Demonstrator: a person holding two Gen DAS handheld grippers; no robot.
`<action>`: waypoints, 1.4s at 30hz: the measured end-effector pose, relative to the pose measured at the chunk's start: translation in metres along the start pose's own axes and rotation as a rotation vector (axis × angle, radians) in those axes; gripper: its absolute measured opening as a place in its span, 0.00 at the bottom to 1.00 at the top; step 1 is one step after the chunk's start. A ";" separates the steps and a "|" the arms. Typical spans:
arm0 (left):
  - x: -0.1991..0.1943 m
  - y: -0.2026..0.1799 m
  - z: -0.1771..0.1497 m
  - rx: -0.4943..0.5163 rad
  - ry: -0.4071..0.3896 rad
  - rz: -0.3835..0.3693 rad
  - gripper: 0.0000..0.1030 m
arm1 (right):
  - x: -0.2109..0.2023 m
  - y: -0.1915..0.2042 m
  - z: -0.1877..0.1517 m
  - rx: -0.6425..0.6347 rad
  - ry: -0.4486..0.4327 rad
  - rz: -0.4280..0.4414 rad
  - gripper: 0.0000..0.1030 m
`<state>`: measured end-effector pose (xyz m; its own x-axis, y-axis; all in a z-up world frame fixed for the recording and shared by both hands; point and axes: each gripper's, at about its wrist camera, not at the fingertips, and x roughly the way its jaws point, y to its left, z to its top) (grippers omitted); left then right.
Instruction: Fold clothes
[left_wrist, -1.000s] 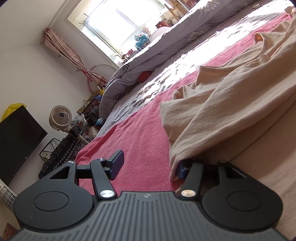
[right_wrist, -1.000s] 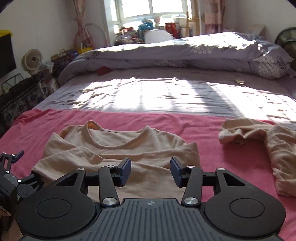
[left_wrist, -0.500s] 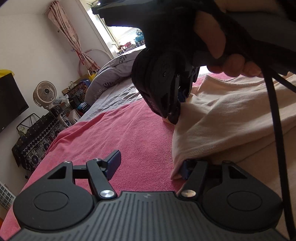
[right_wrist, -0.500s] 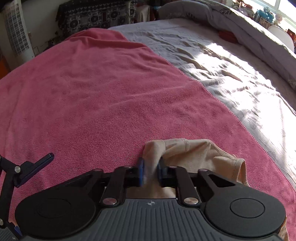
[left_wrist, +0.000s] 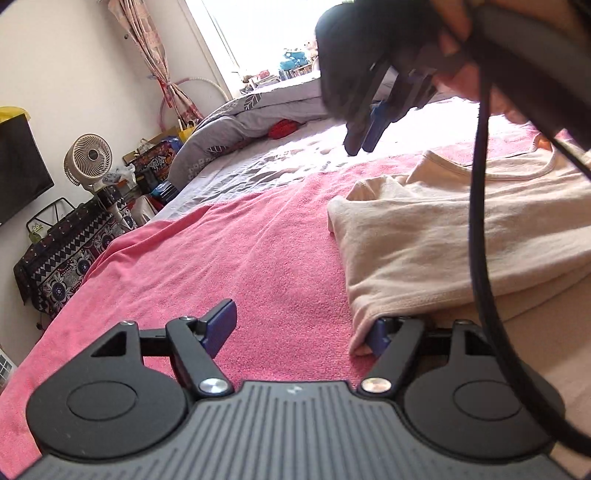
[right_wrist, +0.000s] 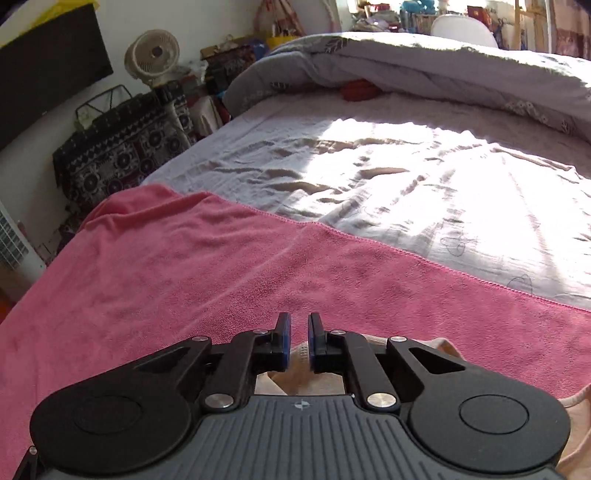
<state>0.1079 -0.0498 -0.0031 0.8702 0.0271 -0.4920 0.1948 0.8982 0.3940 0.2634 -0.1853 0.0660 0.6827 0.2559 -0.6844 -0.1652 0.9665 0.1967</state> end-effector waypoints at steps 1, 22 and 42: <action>0.000 0.000 0.000 0.004 0.000 0.003 0.71 | -0.025 -0.008 -0.006 -0.022 -0.036 -0.021 0.13; 0.005 -0.027 0.003 0.150 -0.021 0.124 0.73 | -0.206 -0.166 -0.202 0.288 -0.092 -0.444 0.21; 0.008 -0.028 0.001 0.153 -0.027 0.131 0.74 | -0.176 -0.149 -0.173 0.164 -0.197 -0.509 0.06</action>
<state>0.1104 -0.0757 -0.0174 0.9040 0.1258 -0.4087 0.1440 0.8103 0.5680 0.0444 -0.3704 0.0357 0.7701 -0.2648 -0.5803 0.3209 0.9471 -0.0064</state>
